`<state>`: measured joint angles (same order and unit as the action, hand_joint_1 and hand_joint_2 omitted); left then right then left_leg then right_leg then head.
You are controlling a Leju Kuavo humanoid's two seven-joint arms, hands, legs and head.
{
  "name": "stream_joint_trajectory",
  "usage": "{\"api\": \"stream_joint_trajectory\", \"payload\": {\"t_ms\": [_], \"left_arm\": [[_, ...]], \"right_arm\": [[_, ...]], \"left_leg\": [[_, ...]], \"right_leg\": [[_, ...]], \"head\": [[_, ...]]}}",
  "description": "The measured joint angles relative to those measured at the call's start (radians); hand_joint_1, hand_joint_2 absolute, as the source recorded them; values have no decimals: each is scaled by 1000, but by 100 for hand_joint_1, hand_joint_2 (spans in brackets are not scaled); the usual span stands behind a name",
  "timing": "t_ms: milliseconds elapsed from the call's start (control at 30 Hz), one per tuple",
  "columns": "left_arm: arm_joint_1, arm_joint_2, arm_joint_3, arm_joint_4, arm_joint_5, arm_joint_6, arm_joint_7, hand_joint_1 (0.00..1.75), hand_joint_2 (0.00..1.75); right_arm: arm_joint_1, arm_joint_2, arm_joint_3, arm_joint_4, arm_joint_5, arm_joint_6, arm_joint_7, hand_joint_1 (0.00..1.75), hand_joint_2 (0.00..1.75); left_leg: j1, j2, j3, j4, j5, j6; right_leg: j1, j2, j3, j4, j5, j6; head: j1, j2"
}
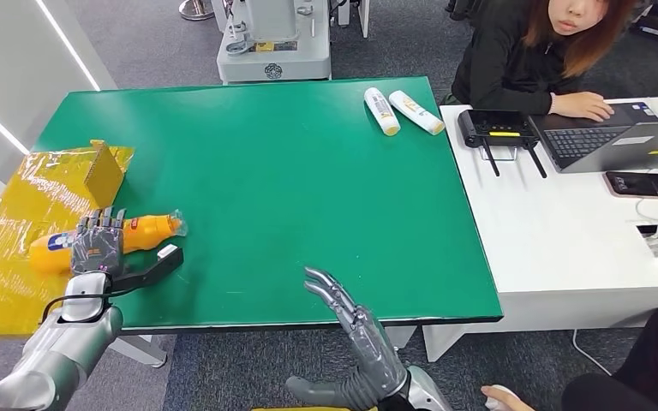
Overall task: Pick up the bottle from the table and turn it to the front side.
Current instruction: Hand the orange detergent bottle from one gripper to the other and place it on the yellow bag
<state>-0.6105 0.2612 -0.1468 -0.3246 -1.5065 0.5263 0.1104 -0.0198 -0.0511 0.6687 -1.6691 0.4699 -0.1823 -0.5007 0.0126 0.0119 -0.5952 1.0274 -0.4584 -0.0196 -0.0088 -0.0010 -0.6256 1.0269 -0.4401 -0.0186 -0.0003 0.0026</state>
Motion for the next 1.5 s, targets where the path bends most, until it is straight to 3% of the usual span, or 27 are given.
{"api": "stream_joint_trajectory", "payload": {"t_ms": [433,567,667,867,1100,1300,1500], "left_arm": [[13,-5,44,0,-5,19,11,0,175],[29,-20,72,-8,-11,77,-25,0,175],[52,-46,98,-54,7,134,-102,0,175],[127,-147,146,-274,169,167,-326,0,175],[234,-261,134,-583,407,143,-481,0,175],[367,-327,8,-869,755,-19,-597,0,175],[447,-355,-134,-1019,864,-95,-615,0,175]], "right_arm": [[20,0,-8,-27,30,58,10,0,175],[27,1,-19,-36,36,77,8,0,175],[29,1,-27,-42,35,84,7,0,175],[28,1,-37,-46,7,80,0,0,175],[34,0,-45,-44,-28,29,-21,0,175],[74,-1,-74,-44,-102,-64,-55,0,175],[122,-1,-106,-44,-121,-112,-66,0,175]], "left_leg": [[0,0,0,0,0,0],[0,0,0,0,0,0],[0,0,0,0,0,0],[-1,-1,0,0,0,0],[-1,-1,0,1,-1,1],[-1,-2,0,0,-2,1],[-1,-1,-1,0,-4,3]], "right_leg": [[0,0,0,0,0,0],[0,0,0,0,0,0],[0,0,0,0,0,0],[-1,-2,1,0,0,0],[-2,-2,1,-1,0,0],[-1,-2,1,-1,-1,1],[-2,-3,1,-2,-1,1]], "head": [[0,0],[0,0],[0,0],[0,0],[0,0],[0,0],[0,0]]}}
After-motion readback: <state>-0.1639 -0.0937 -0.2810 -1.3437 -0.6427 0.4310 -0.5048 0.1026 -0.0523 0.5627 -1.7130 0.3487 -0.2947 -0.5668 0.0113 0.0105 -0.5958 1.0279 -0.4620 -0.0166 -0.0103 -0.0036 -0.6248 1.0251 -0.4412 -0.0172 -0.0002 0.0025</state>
